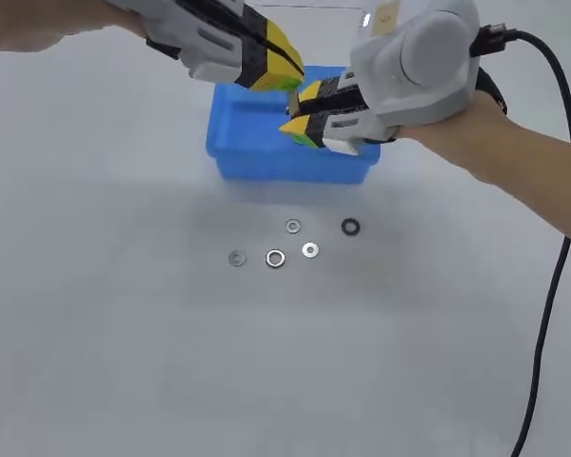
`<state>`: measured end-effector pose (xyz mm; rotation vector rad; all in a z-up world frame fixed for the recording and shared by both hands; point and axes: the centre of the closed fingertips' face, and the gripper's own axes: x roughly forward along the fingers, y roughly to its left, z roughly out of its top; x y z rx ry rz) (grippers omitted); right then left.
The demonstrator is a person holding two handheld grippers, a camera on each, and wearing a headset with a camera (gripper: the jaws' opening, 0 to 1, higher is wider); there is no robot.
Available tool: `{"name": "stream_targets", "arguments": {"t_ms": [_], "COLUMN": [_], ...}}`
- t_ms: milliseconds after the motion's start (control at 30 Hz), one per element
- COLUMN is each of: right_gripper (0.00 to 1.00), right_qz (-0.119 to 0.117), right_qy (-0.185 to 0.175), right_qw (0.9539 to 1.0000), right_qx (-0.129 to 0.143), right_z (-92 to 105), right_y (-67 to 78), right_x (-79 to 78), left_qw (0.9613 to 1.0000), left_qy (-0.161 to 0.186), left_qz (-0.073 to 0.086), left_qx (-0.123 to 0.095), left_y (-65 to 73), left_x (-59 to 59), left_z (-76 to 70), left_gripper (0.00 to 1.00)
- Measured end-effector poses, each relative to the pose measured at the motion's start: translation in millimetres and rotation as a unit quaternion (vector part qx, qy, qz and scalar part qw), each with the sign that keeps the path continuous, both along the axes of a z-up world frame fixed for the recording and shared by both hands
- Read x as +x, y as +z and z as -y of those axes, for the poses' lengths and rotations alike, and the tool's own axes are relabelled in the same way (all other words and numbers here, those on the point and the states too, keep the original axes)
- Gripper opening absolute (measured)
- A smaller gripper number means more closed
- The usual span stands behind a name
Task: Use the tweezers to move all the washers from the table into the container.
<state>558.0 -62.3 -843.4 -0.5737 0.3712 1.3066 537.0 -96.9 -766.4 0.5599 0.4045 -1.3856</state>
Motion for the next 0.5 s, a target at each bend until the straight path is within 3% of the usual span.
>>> {"name": "stream_targets", "arguments": {"t_ms": [233,500], "right_gripper": [0.12,0.12], "right_qz": [0.014,0.033], "right_qy": [-0.002,0.009], "right_qw": [0.9998,0.9992], "right_qx": [0.013,0.019], "right_z": [3.3,7.4], "right_y": [26.3,55.0], "right_x": [-5.9,-32.9], "left_qw": [0.9999,0.9993], "left_qy": [-0.003,-0.019], "left_qz": [0.014,0.032], "left_qx": [-0.003,-0.004], "left_y": [25.1,52.4], "left_x": [-9.3,-37.5], "left_z": [2.3,7.6], "left_gripper": [0.05,0.05]}}
